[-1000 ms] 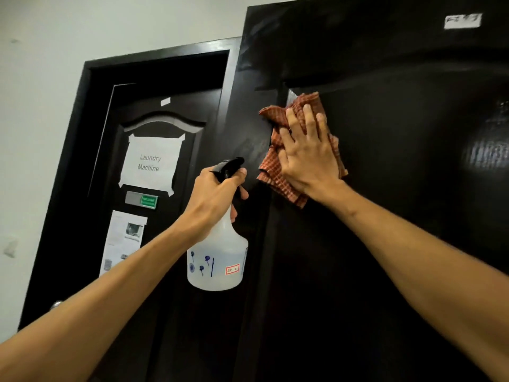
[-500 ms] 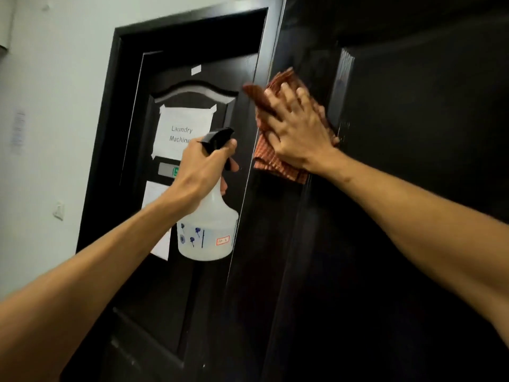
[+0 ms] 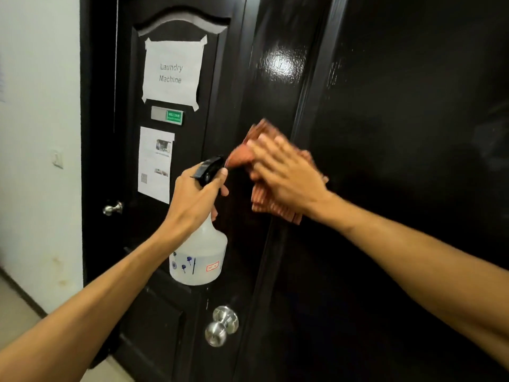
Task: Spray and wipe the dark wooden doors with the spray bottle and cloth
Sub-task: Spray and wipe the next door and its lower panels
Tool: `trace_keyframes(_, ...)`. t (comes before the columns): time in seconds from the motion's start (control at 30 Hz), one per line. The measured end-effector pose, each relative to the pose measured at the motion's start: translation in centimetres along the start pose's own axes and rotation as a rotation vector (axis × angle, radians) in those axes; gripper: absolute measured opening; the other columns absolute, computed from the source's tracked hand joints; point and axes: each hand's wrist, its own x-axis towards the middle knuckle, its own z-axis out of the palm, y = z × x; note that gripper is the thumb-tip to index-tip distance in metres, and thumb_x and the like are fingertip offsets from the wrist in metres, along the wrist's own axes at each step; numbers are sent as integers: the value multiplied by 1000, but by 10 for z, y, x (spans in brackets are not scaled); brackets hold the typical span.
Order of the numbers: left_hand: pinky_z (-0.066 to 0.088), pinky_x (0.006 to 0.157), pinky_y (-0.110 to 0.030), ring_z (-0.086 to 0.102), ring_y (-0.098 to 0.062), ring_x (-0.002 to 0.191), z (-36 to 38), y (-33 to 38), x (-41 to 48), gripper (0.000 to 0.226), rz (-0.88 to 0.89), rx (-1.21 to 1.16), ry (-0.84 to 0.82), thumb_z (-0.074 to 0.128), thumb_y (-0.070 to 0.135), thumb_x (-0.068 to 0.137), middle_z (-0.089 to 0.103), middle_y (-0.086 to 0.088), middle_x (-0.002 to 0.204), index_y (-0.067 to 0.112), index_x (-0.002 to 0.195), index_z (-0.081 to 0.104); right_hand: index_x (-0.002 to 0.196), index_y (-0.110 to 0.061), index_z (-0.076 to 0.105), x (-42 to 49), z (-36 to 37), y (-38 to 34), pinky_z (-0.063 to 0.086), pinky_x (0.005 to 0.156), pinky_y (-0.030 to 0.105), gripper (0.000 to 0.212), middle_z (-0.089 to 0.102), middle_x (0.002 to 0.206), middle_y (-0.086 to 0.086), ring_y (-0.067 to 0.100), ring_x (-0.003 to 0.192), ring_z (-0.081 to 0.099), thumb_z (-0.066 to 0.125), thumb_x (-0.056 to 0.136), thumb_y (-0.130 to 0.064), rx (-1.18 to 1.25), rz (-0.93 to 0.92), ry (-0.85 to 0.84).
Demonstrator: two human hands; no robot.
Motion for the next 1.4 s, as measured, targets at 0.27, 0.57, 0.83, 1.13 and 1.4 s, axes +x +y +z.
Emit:
trace_keyframes(0.27, 51, 45, -34, 56, -18, 39, 32, 4, -27, 11, 7, -28, -10, 58, 28, 107, 74, -15, 90, 20, 112, 64, 156, 3, 29, -64, -8, -44, 7, 124, 62, 61, 10, 165, 32, 55, 151, 12, 40, 100, -21, -43, 186, -101)
trace_keyframes(0.57, 51, 46, -26, 57, -11, 42, 61, -13, -67, 7, -42, -23, -58, 58, 27, 106, 73, -14, 90, 25, 105, 64, 136, -12, 57, -124, -9, -50, 15, 125, 58, 45, 35, 161, 24, 45, 150, 29, 53, 91, -18, -4, -13, -122)
trace_keyframes(0.83, 52, 51, -43, 56, -22, 42, 109, 0, -96, 17, -31, -40, -125, 60, 29, 105, 73, -7, 87, 13, 103, 67, 148, -13, 49, -236, -33, -44, 9, 128, 54, 50, 16, 169, 17, 38, 157, 10, 48, 98, -14, 77, 115, -182)
trace_keyframes(1.13, 50, 50, -40, 55, -27, 43, 218, 57, -125, 17, 66, -149, -271, 60, 29, 103, 72, -5, 87, 15, 97, 66, 158, -9, 36, -353, -82, 24, 13, 128, 51, 71, 21, 168, 17, 37, 157, 15, 62, 93, -20, 9, 560, -119)
trace_keyframes(1.4, 52, 48, -34, 57, -32, 43, 293, 120, -143, 20, 133, -222, -303, 58, 30, 105, 74, -3, 91, 12, 99, 66, 162, -8, 25, -378, -124, 130, 12, 129, 50, 63, 16, 169, 17, 35, 158, 11, 45, 104, -25, -70, 818, -6)
